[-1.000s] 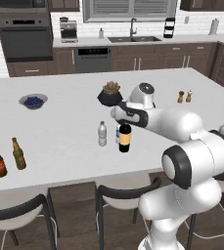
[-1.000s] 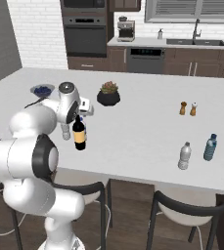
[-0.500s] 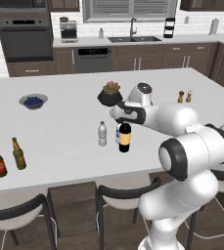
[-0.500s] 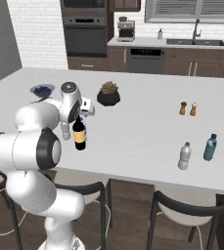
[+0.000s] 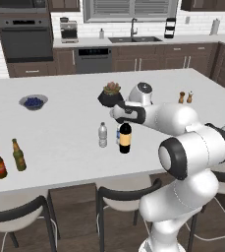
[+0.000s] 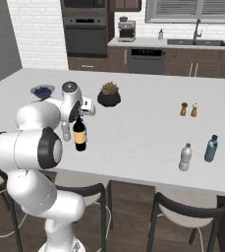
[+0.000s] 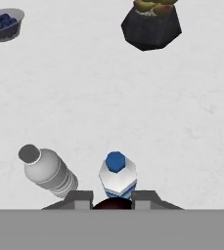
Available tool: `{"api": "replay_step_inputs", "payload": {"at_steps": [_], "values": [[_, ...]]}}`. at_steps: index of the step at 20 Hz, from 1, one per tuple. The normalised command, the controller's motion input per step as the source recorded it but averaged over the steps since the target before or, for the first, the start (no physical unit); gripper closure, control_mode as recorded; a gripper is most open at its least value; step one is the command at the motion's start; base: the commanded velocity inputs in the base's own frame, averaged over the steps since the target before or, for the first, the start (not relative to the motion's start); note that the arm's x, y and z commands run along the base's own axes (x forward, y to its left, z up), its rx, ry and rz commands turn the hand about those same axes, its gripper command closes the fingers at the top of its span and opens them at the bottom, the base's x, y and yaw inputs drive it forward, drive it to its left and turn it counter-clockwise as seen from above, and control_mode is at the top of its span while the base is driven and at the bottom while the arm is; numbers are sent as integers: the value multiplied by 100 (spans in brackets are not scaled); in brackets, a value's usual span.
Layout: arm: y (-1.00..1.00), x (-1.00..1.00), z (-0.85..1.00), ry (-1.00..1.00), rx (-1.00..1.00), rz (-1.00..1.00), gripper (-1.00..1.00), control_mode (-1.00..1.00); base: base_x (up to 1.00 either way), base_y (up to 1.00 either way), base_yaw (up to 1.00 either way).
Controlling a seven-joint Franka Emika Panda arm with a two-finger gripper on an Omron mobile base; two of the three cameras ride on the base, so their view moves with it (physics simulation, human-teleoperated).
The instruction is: Move the plastic bottles in the middle to the plastics group, and the glass bottles in the middle to the glass group.
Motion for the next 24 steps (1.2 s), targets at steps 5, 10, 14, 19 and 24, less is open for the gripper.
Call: {"api": "replay_step_inputs", "payload": {"at_steps": [5,10,14,19,24], "values": [[0,0,0,0,0,0,100,-100,0,0,0],[0,-29,10,0,0,0,100,-100,0,0,0],[1,-50,27,0,0,0,100,-100,0,0,0],[45,-23,25,0,0,0,100,-100,0,0,0],[73,-1,10,0,0,3,100,-100,0,0,0]]}}
